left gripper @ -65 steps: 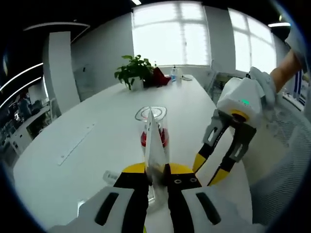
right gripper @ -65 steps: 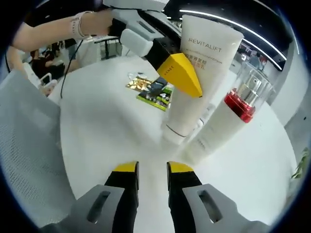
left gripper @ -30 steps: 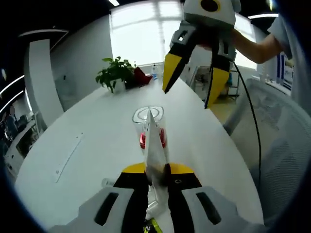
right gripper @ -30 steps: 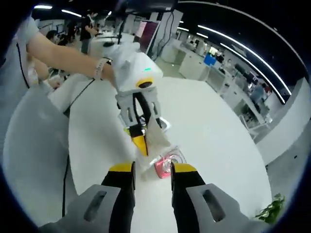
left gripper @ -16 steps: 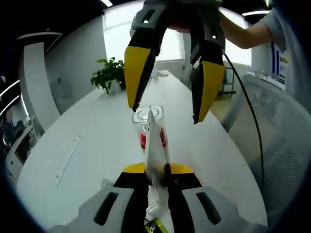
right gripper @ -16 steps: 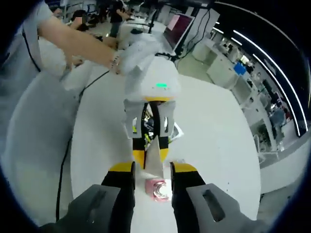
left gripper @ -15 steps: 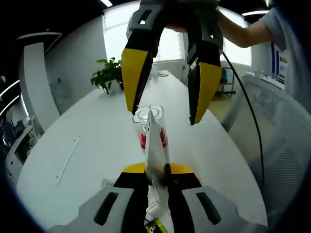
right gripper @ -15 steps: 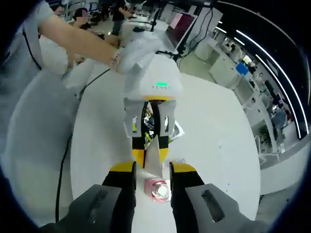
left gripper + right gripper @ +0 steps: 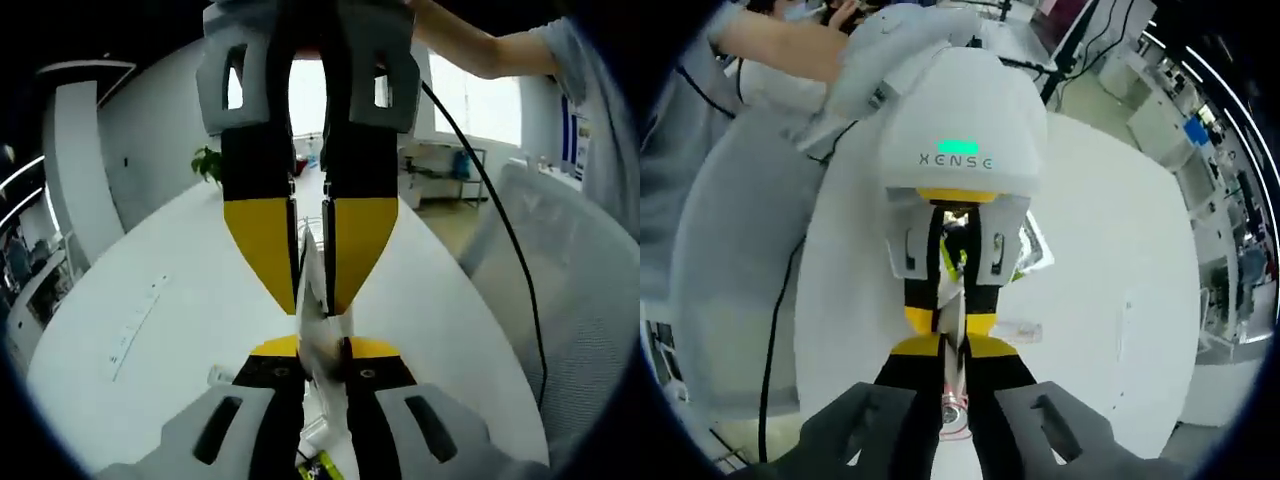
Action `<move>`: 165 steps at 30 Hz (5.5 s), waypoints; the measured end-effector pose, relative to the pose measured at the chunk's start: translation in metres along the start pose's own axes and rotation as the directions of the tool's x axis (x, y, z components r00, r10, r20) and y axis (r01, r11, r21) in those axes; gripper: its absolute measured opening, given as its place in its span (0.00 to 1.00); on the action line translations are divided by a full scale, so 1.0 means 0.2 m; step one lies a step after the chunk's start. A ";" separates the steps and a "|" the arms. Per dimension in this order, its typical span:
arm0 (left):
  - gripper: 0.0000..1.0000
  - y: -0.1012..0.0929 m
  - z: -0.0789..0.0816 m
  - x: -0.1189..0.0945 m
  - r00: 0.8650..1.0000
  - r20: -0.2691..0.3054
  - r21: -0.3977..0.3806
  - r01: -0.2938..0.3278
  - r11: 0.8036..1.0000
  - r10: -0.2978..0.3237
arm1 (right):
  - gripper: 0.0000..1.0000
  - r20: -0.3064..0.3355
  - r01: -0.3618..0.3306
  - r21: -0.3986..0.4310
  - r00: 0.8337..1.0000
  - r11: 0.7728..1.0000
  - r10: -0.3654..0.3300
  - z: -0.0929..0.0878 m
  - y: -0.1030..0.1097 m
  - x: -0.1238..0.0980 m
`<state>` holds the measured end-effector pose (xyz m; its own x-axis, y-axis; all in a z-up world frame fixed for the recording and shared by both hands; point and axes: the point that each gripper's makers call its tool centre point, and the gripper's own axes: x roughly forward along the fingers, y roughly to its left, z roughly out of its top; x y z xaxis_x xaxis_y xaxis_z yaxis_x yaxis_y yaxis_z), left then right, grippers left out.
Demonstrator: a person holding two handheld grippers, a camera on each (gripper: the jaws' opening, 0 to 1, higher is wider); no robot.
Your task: Arrange the skincare products in the storage area until every visible bottle or jar stands upright without overlapping.
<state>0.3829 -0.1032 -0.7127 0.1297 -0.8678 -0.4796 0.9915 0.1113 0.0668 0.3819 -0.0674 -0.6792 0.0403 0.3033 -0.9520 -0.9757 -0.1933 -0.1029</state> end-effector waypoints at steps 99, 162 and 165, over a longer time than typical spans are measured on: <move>0.41 -0.15 -0.13 -0.22 0.983 -0.048 -0.137 -0.183 0.974 0.178 | 0.71 0.101 0.213 0.086 0.970 0.973 -0.222 -0.03 0.08 -0.17; 0.99 -0.42 -0.18 -0.69 0.893 0.057 -0.356 -0.399 0.845 0.446 | 1.00 0.242 0.304 0.368 0.881 0.879 -0.406 -0.15 0.59 -0.14; 0.99 -0.43 -0.21 -0.69 0.894 0.042 -0.354 -0.404 0.844 0.445 | 1.00 0.220 0.303 0.400 0.885 0.865 -0.411 -0.19 0.60 -0.13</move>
<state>0.2799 0.0269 -0.6884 0.5575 -0.7470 -0.3623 0.7860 0.6154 -0.0594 0.2718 -0.1337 -0.6769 0.3895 0.5530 -0.7365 -0.9180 0.2976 -0.2620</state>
